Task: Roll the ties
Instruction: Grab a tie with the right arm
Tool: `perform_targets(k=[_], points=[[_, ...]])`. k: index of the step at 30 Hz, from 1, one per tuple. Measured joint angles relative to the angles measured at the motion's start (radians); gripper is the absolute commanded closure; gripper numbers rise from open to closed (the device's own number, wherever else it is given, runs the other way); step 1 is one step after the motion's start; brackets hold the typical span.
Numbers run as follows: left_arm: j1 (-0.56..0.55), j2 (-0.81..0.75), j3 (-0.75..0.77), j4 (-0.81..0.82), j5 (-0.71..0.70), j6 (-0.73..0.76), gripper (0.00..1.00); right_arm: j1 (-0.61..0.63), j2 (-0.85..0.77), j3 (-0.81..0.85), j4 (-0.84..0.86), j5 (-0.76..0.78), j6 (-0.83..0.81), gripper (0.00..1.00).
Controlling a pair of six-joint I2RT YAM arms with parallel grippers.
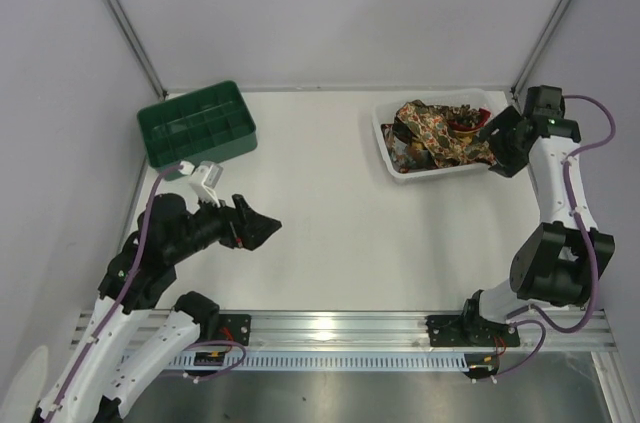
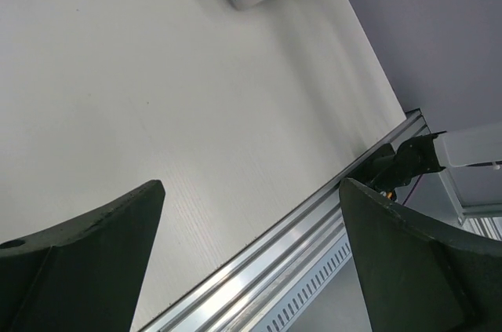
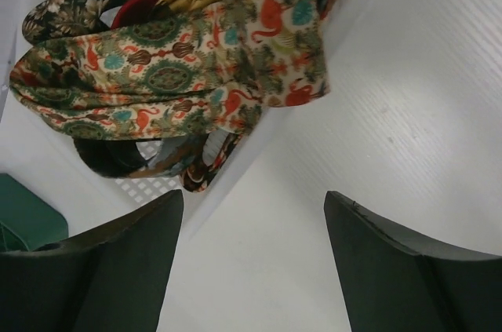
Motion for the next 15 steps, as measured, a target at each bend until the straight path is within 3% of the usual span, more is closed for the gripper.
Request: perform_targets(k=[8, 15], points=[[0.000, 0.021, -0.015, -0.050, -0.037, 0.053, 0.00, 0.163, 0.170, 0.088, 0.069, 0.026, 0.066, 0.30], [0.000, 0.096, -0.006, -0.074, -0.051, 0.098, 0.00, 0.204, 0.288, 0.126, 0.066, 0.122, 0.066, 0.36]])
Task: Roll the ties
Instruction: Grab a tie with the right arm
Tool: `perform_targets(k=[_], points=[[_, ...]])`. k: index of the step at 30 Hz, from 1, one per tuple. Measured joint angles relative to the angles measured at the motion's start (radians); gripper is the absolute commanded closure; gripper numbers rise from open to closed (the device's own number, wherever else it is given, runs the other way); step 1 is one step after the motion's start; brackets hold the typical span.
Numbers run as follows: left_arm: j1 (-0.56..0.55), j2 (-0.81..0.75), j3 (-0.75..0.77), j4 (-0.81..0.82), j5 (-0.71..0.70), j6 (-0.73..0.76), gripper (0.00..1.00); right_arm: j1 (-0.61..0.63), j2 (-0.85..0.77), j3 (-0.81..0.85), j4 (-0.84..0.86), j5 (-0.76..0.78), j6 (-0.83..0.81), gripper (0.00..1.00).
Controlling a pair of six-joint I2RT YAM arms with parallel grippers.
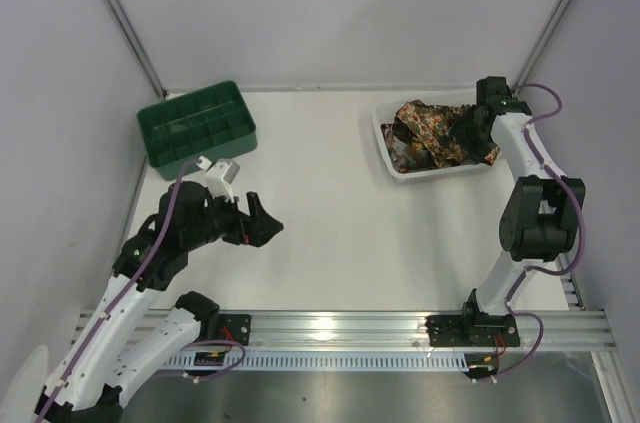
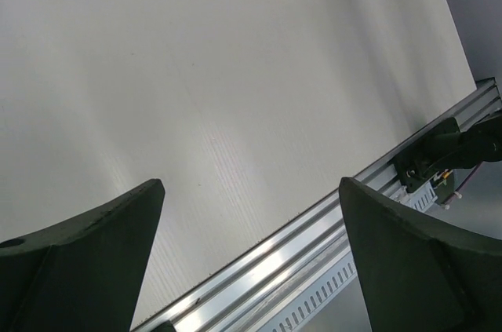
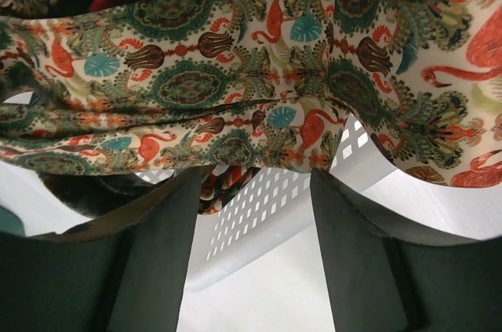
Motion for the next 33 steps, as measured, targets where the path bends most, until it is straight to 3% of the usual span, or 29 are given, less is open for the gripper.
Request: perform_targets(k=[11, 33], points=[[0.000, 0.030, 0.006, -0.012, -0.014, 0.034, 0.00, 0.044, 0.033, 0.093, -0.042, 0.174, -0.007, 0.40], [0.010, 0.049, 0.008, -0.024, -0.014, 0.061, 0.00, 0.089, 0.119, 0.116, -0.088, 0.267, -0.056, 0.39]])
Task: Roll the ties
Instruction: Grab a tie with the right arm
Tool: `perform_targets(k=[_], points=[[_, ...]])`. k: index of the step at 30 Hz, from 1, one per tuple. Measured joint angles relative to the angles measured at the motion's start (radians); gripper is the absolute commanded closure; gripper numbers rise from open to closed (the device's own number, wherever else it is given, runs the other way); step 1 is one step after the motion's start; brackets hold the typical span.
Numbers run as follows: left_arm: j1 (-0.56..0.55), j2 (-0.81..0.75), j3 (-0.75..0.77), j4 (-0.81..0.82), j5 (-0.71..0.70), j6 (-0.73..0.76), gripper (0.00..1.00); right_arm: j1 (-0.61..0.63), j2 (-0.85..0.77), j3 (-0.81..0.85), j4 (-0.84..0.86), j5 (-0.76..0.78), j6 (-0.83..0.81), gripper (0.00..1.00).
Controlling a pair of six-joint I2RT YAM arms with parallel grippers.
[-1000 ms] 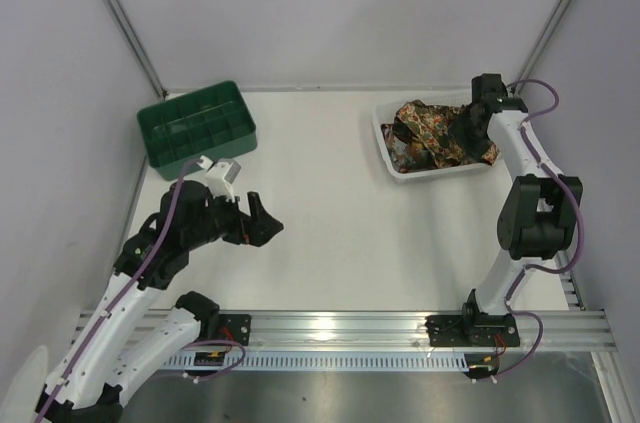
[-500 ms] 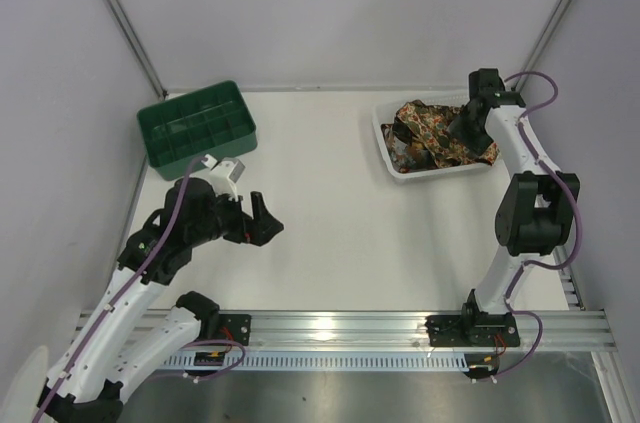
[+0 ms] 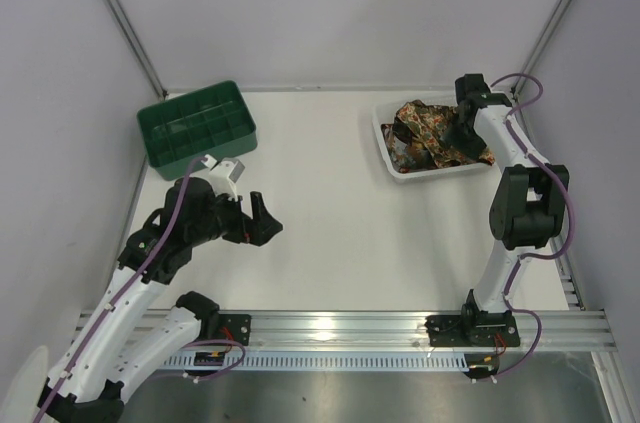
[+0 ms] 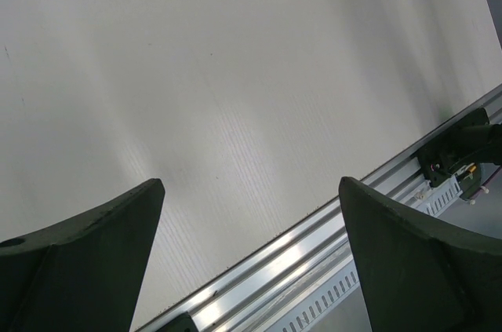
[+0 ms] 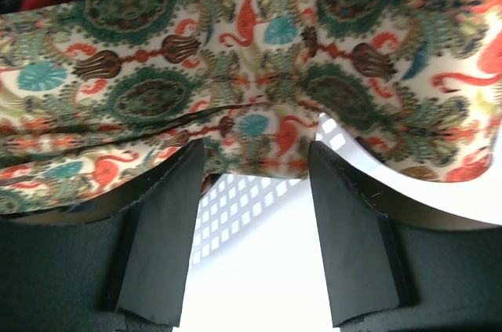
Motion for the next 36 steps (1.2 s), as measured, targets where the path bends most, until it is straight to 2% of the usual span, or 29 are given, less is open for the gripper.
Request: perform_targets(k=[13, 16, 24, 27, 30, 33, 34, 35, 36], points=[[0.003, 0.002, 0.000, 0.000, 0.002, 0.000, 0.00, 0.013, 0.000, 0.000, -0.015, 0.030, -0.077, 0.40], [0.007, 0.000, 0.000, -0.001, 0.003, 0.000, 0.00, 0.027, 0.000, 0.000, -0.016, 0.031, -0.086, 0.48], [0.014, -0.010, 0.000, -0.002, 0.003, 0.001, 0.00, 0.038, 0.010, 0.000, -0.040, 0.060, -0.086, 0.49], [0.014, -0.010, 0.000, -0.002, 0.002, 0.001, 0.00, 0.034, 0.012, 0.000, -0.040, 0.072, -0.084, 0.51], [0.015, -0.010, 0.000, -0.002, 0.003, 0.002, 0.00, 0.026, 0.012, 0.000, -0.043, 0.077, -0.082, 0.67], [0.015, -0.010, 0.000, -0.002, 0.002, 0.002, 0.00, 0.010, 0.012, 0.000, -0.043, 0.071, -0.082, 0.76], [0.015, -0.010, 0.000, -0.002, 0.002, 0.003, 0.00, 0.005, 0.012, 0.000, -0.042, 0.066, -0.080, 0.90], [0.015, -0.009, 0.000, -0.003, 0.002, 0.004, 0.00, 0.001, 0.012, 0.000, -0.040, 0.059, -0.084, 0.98], [0.016, -0.009, 0.000, -0.003, 0.002, 0.007, 0.00, -0.003, 0.012, 0.000, -0.038, 0.049, -0.083, 1.00]])
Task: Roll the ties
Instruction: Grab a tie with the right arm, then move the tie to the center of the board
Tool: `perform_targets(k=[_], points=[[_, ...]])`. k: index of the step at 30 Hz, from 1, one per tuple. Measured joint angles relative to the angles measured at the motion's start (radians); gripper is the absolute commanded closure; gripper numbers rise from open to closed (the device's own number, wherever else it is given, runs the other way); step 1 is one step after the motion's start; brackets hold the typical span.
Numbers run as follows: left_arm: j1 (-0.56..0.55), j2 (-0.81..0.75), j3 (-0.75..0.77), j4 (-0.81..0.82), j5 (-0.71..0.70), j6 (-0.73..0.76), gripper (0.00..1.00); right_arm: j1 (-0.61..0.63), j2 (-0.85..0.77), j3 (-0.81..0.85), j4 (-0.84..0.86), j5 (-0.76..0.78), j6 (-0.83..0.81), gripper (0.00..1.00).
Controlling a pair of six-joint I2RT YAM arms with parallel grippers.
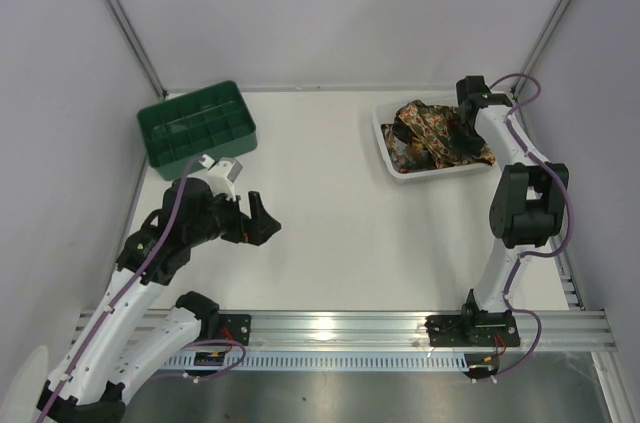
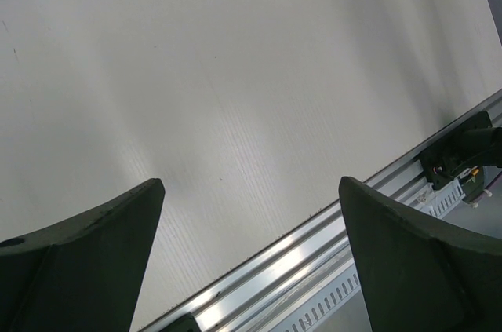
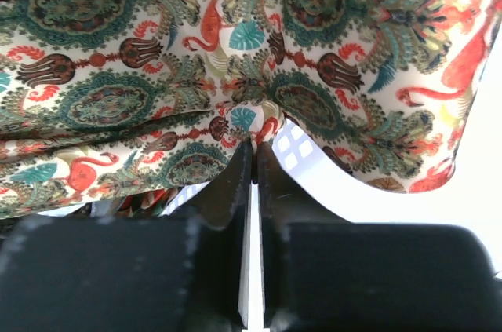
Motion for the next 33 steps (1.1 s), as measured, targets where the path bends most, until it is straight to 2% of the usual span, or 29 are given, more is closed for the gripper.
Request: perform_targets(k=[7, 12, 15, 18, 21, 25, 28, 33], points=[[0.000, 0.026, 0.028, -0.014, -0.003, 0.002, 0.00, -0.005, -0.003, 0.076, -0.005, -0.055, 0.007, 1.00], [0.000, 0.063, 0.102, -0.029, -0.023, -0.009, 0.00, 0.010, -0.020, 0.399, -0.042, -0.082, -0.010, 1.00], [0.001, 0.085, 0.158, -0.049, -0.065, -0.030, 0.00, 0.051, -0.117, 0.526, -0.023, -0.084, -0.037, 1.00], [0.002, 0.104, 0.216, -0.078, -0.130, -0.070, 0.00, 0.129, -0.274, 0.558, 0.011, -0.108, -0.065, 1.00], [0.003, 0.107, 0.257, -0.101, -0.174, -0.108, 0.00, 0.199, -0.433, 0.586, 0.062, -0.201, -0.068, 1.00], [0.004, 0.066, 0.267, -0.103, -0.162, -0.127, 0.00, 0.274, -0.586, 0.597, 0.210, -0.424, -0.024, 1.00], [0.004, 0.000, 0.268, -0.094, -0.162, -0.140, 0.00, 0.349, -0.607, 0.646, 0.364, -0.642, 0.068, 1.00], [0.004, -0.090, 0.287, -0.065, -0.172, -0.150, 0.00, 0.442, -0.572, 0.690, 0.474, -0.838, 0.175, 1.00]])
